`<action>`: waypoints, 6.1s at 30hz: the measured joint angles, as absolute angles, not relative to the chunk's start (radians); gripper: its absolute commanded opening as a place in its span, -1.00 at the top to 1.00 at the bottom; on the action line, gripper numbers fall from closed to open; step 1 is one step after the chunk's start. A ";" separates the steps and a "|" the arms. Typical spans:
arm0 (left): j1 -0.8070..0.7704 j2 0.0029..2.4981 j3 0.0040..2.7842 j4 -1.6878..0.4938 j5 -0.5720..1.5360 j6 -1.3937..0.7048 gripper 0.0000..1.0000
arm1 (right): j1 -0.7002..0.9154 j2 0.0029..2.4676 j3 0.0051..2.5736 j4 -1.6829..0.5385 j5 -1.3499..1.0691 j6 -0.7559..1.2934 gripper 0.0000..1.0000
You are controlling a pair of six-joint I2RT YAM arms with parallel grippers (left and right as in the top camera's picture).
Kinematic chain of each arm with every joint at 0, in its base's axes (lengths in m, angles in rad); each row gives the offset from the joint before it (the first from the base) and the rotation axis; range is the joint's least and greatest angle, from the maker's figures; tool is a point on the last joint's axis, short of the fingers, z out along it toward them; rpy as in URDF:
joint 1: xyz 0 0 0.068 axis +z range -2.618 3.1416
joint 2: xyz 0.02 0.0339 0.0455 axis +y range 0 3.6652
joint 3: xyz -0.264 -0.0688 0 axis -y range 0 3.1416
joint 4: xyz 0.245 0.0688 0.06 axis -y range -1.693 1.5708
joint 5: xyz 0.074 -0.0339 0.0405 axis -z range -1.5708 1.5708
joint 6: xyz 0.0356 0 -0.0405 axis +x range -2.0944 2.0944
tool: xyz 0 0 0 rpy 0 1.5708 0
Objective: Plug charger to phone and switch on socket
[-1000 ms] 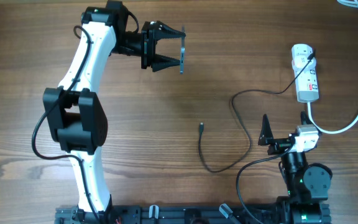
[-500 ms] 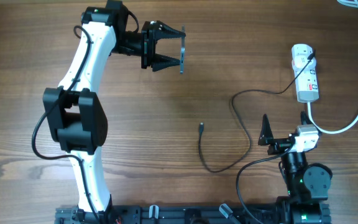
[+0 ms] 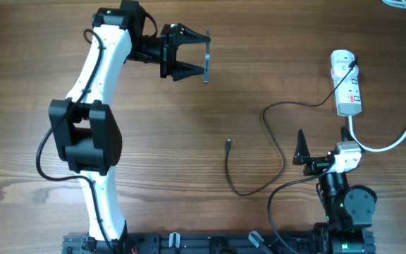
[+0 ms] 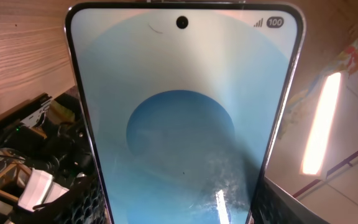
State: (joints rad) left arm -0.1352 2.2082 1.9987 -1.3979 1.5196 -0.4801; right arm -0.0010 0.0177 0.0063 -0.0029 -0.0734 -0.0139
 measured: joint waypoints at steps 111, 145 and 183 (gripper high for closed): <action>-0.135 2.208 2.001 -1.395 1.516 -0.475 -0.29 | 0.612 1.254 1.483 -0.950 -0.170 0.424 -0.99; -0.135 2.208 2.001 -1.404 1.521 -0.567 -0.31 | 0.785 1.816 1.999 -1.093 0.371 0.629 0.14; -0.135 2.208 2.003 -1.407 1.544 -0.593 -0.81 | 0.785 1.817 1.999 -1.041 0.455 1.062 0.91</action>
State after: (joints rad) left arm -0.1352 2.2082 2.0033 -1.4071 1.5444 -0.5930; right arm 0.7849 1.8168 1.9987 -1.0409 0.4549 1.0618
